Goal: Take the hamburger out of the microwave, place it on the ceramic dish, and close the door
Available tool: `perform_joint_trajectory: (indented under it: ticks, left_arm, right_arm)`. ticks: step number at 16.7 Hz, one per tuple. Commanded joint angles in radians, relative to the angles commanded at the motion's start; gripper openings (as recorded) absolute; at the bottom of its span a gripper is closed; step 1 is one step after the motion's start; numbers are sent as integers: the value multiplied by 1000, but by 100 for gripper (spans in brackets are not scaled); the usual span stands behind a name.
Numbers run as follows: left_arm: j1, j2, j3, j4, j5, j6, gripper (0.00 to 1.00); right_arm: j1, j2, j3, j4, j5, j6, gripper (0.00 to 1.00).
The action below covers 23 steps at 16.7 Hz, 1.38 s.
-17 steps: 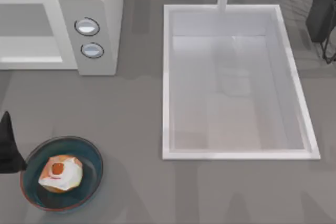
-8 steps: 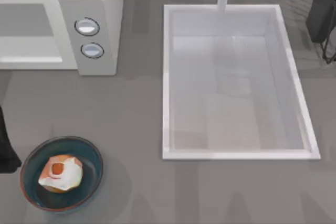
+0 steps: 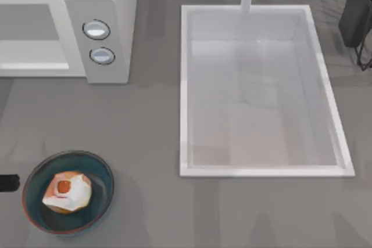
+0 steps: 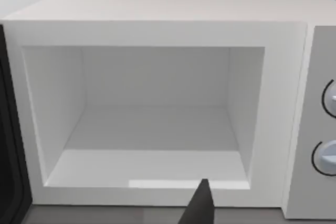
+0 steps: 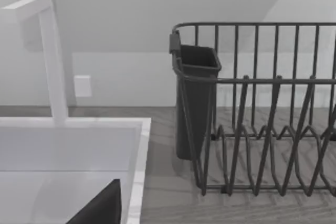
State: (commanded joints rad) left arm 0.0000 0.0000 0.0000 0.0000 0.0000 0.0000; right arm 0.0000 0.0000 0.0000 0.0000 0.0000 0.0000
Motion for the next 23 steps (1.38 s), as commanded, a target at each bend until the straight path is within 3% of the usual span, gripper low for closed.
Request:
perform_joint_trajectory:
  ticks: [4, 5, 15, 23]
  left_arm:
    - [0, 0, 0, 0, 0, 0, 2]
    - [0, 0, 0, 0, 0, 0, 0]
    - [-17, -7, 3, -10, -17, 0, 0]
    - [-318, -98, 47, -146, -317, -2, 0]
  right_arm:
    - [0, 0, 0, 0, 0, 0, 100]
    - [0, 0, 0, 0, 0, 0, 100]
    - [0, 0, 0, 0, 0, 0, 100]
    - [0, 0, 0, 0, 0, 0, 100]
